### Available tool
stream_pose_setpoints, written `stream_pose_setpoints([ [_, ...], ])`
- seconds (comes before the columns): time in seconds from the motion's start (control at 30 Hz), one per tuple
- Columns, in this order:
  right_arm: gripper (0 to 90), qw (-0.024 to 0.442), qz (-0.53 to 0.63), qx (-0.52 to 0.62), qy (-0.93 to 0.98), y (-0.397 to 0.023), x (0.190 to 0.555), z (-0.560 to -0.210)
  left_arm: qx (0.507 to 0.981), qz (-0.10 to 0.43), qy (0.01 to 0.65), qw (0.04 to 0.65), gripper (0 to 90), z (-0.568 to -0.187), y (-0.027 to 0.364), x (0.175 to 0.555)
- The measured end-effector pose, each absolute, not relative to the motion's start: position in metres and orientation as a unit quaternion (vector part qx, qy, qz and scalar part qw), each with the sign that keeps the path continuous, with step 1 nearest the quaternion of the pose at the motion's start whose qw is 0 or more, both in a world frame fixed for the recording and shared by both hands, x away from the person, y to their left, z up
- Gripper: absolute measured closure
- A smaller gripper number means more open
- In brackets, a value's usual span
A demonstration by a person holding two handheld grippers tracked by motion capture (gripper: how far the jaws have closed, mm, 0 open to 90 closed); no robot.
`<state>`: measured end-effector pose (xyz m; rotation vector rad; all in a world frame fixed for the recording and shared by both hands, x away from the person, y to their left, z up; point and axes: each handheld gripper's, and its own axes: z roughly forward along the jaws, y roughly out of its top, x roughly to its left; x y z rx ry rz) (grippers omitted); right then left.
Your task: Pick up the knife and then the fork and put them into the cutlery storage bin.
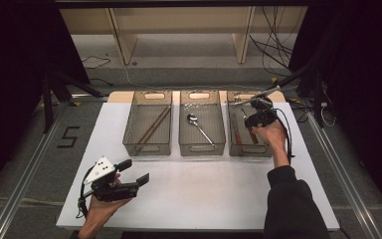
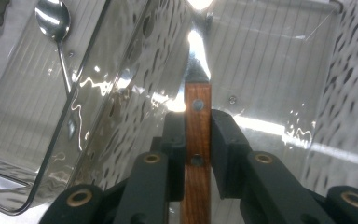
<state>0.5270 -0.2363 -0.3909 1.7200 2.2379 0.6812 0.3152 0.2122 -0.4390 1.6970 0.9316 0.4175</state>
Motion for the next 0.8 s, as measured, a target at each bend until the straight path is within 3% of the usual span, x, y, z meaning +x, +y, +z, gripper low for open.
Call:
stream_pose_setpoints([
  [0.37, 75.8, 0.11, 0.23, 0.604, 0.755, -0.238, 0.527, -0.405, 0.716, 0.176, 0.394, 0.549, 15.8, -0.439, 0.212, 0.315],
  [0.5, 61.1, 0.092, 0.239, 0.6, 0.758, -0.236, 0.527, -0.405, 0.717, 0.176, 0.394, 0.547, 15.7, -0.439, 0.212, 0.315],
  [0.8, 48.3, 0.107, 0.29, 0.573, 0.759, -0.237, 0.513, -0.389, 0.716, 0.175, 0.395, 0.549, 15.7, -0.439, 0.212, 0.315],
])
